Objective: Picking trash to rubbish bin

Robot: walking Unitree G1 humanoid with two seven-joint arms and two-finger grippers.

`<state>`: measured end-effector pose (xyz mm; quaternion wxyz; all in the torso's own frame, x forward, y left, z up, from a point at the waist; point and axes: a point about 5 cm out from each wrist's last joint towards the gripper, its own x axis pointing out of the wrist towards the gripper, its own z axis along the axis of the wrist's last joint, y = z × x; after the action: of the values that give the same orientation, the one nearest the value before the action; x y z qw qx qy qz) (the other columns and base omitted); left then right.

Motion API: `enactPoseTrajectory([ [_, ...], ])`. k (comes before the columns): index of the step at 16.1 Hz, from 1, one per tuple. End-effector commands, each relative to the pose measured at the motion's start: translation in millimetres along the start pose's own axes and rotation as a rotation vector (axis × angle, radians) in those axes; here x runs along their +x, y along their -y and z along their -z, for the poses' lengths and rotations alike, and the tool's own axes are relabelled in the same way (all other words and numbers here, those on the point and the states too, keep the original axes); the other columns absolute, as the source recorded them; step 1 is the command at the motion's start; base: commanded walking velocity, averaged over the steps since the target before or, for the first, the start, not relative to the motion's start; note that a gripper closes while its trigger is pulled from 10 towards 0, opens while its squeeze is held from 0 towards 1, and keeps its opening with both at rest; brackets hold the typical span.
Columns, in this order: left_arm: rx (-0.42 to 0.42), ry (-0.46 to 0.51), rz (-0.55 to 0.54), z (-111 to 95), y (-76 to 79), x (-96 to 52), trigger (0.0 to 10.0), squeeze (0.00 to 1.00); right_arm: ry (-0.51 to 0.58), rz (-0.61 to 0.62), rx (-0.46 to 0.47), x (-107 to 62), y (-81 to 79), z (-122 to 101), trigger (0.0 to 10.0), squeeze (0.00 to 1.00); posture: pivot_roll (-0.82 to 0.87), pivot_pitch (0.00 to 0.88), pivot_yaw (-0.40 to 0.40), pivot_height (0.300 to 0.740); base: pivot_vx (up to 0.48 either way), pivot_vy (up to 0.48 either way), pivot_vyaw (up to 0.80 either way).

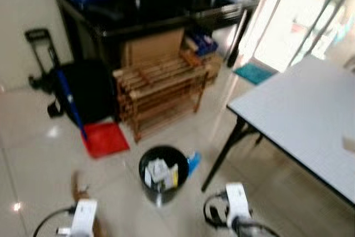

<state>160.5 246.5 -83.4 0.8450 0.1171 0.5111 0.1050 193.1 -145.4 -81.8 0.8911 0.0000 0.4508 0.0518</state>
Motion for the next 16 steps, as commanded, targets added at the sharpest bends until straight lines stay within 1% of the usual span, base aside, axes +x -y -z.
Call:
enactPoseTrajectory([
  [1,-0.009,0.01,0.031,-4.7,14.8,-0.7,10.0,0.0,-0.006,0.05,0.008,-2.5,17.1,2.9,10.0,0.0,0.02,0.033,-0.09,0.74,0.364,0.0,0.0],
  [5,-0.022,0.009,0.025,-5.4,14.0,-0.5,10.0,0.0,-0.001,0.05,0.015,-2.0,17.4,0.1,10.0,0.0,0.02,0.056,-0.09,0.74,0.369,0.0,0.0],
  [11,-0.03,0.0,0.027,-2.9,17.0,-1.0,10.0,0.0,-0.005,0.048,0.016,-2.0,16.0,1.2,10.0,0.0,0.02,0.082,-0.092,0.74,0.364,0.0,0.0],
  [16,-0.031,-0.001,0.027,-2.2,16.5,-1.0,10.0,0.0,-0.007,0.043,0.014,-1.9,14.7,1.5,10.0,0.0,0.02,0.085,-0.09,0.74,0.366,0.0,0.0],
])
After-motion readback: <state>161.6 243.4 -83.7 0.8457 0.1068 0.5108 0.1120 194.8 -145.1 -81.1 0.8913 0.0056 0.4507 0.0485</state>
